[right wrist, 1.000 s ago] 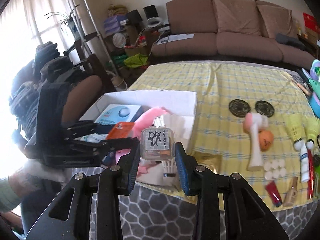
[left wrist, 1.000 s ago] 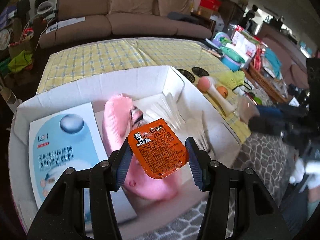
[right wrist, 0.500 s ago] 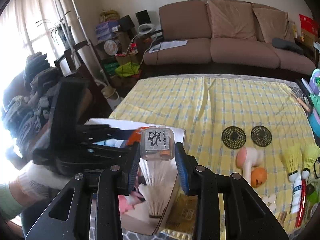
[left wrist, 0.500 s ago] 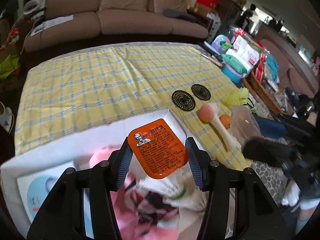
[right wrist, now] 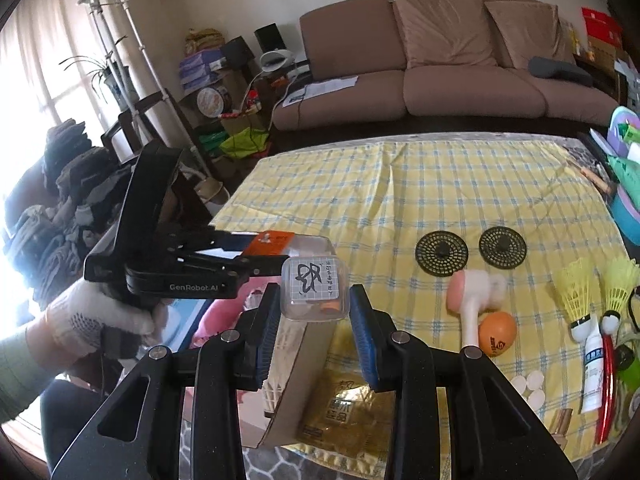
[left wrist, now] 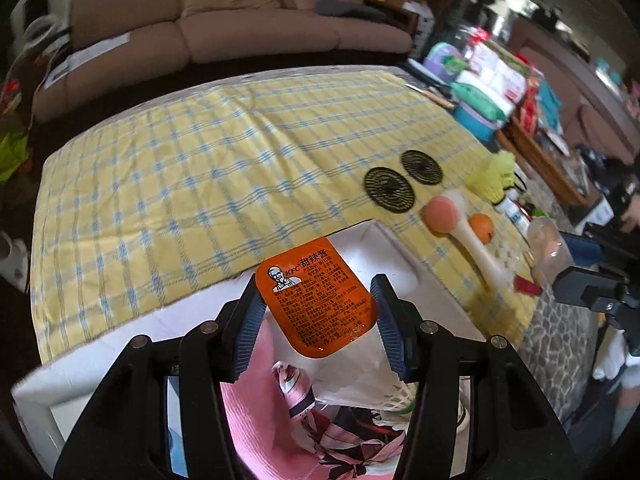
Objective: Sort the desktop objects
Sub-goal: 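Carry the packet and clear box to the white box, opening the left gripper over it, then lower the clear square box into the white box with the right gripper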
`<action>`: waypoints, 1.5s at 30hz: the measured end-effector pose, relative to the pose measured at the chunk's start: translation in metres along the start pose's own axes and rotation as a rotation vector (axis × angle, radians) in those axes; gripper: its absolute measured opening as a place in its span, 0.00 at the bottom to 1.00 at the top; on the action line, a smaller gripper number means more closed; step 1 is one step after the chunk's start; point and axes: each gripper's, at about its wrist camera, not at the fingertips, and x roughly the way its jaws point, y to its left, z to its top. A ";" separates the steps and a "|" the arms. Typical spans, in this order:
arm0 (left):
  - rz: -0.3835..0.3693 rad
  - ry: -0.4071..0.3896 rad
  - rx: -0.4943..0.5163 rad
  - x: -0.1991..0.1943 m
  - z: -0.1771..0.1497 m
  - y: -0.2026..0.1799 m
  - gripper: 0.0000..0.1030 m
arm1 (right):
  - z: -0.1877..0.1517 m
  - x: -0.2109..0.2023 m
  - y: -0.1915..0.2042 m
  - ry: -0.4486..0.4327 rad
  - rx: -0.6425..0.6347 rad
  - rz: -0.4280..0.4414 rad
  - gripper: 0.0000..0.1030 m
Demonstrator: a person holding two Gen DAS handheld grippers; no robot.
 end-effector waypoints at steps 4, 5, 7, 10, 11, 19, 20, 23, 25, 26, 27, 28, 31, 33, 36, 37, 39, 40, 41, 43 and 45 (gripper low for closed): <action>0.008 -0.020 -0.115 0.009 -0.008 0.004 0.48 | -0.002 0.001 -0.004 0.001 0.020 0.006 0.34; 0.004 -0.015 -0.129 0.013 -0.009 0.003 0.48 | -0.002 0.001 -0.005 0.000 0.023 0.008 0.34; 0.016 -0.012 -0.140 0.019 -0.009 -0.002 0.47 | -0.003 0.001 -0.005 0.001 0.024 0.010 0.34; -0.005 0.021 -0.178 0.030 -0.006 -0.003 0.55 | -0.003 0.000 -0.003 0.002 0.018 0.013 0.34; -0.013 0.052 -0.186 0.035 -0.005 -0.003 0.58 | -0.003 0.000 -0.003 0.000 0.018 0.015 0.34; -0.078 -0.017 -0.222 -0.015 -0.004 0.009 0.69 | 0.000 -0.006 0.002 -0.013 0.009 0.029 0.34; -0.081 -0.036 -0.226 -0.028 -0.007 0.012 0.71 | 0.000 -0.006 0.003 -0.010 0.006 0.031 0.34; -0.105 -0.094 -0.260 -0.063 -0.020 0.026 0.79 | 0.000 -0.002 0.013 0.006 -0.012 0.041 0.34; -0.103 -0.137 -0.285 -0.084 -0.033 0.035 0.82 | 0.002 0.004 0.021 0.019 -0.026 0.047 0.34; -0.096 -0.157 -0.292 -0.091 -0.040 0.038 0.82 | 0.003 0.007 0.025 0.025 -0.030 0.051 0.34; -0.085 -0.180 -0.301 -0.099 -0.047 0.041 0.83 | 0.005 0.010 0.029 0.033 -0.033 0.056 0.34; -0.075 -0.201 -0.312 -0.105 -0.055 0.044 0.85 | 0.009 0.015 0.034 0.043 -0.034 0.061 0.34; -0.069 -0.228 -0.344 -0.112 -0.072 0.051 0.86 | 0.022 0.035 0.050 0.089 -0.053 0.075 0.34; -0.083 -0.225 -0.347 -0.115 -0.074 0.054 0.86 | 0.029 0.053 0.060 0.131 -0.064 0.074 0.34; -0.104 -0.257 -0.347 -0.124 -0.073 0.059 0.86 | 0.037 0.084 0.070 0.196 -0.028 0.077 0.34; -0.110 -0.265 -0.356 -0.127 -0.074 0.063 0.86 | 0.038 0.097 0.072 0.219 -0.009 0.073 0.34; -0.140 -0.270 -0.391 -0.129 -0.078 0.073 0.86 | 0.035 0.116 0.074 0.254 0.021 0.070 0.34; -0.145 -0.270 -0.410 -0.130 -0.079 0.079 0.86 | 0.033 0.129 0.076 0.278 0.031 0.052 0.34; -0.142 -0.272 -0.420 -0.130 -0.081 0.083 0.86 | 0.031 0.138 0.077 0.295 0.030 0.029 0.34; -0.133 -0.275 -0.430 -0.133 -0.083 0.089 0.86 | 0.027 0.152 0.080 0.317 0.004 -0.022 0.34; -0.162 -0.286 -0.445 -0.135 -0.083 0.092 0.86 | 0.022 0.161 0.085 0.335 -0.038 -0.085 0.34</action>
